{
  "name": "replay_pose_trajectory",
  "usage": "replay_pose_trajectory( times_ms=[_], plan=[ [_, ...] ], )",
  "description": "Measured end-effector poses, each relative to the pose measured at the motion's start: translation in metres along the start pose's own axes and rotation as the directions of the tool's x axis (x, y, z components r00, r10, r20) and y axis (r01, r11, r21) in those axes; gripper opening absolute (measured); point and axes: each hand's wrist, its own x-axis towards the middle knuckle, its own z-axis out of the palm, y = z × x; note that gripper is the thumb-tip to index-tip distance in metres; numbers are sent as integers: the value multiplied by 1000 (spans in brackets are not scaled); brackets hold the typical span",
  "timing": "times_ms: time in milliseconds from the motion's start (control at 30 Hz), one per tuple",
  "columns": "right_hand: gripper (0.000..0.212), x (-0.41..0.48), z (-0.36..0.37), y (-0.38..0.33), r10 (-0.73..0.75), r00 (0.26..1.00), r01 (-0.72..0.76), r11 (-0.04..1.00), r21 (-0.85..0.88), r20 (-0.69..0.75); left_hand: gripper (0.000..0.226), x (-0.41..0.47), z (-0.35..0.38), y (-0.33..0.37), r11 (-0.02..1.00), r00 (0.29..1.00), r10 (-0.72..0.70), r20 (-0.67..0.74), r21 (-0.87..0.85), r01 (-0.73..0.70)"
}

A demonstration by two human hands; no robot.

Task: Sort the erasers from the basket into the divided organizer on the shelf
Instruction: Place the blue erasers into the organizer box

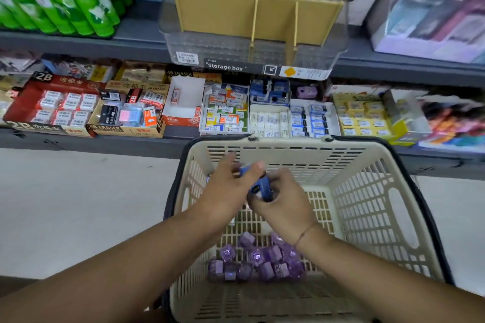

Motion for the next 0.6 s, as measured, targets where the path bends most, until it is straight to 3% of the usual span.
replay_pose_trajectory(
  times_ms=[67, 167, 267, 333, 600],
  plan=[
    [37, 2, -15, -28, -75, 995, 79, 995, 60, -74, 29, 0, 6, 14, 977, 999, -18, 48, -211, 28],
    [38, 6, -31, -57, -146, 985, 155, 983, 97, -96, 19, 8, -1, 39, 947, 997, -30, -74, -321, 4],
    [28, 19, -54, -77, -250, 963, 252, 968, 9, -99, 12, 14, -9, 63, 921, 997, -20, -70, -390, -9],
    [19, 31, -75, -93, -293, 954, 294, 956, 11, -55, 10, 18, -12, 77, 933, 997, 60, -46, -352, -72],
    [12, 67, -128, -160, -415, 895, 405, 910, 91, 166, 12, 25, -37, 132, 931, 933, 357, 46, -103, -351]
  ],
)
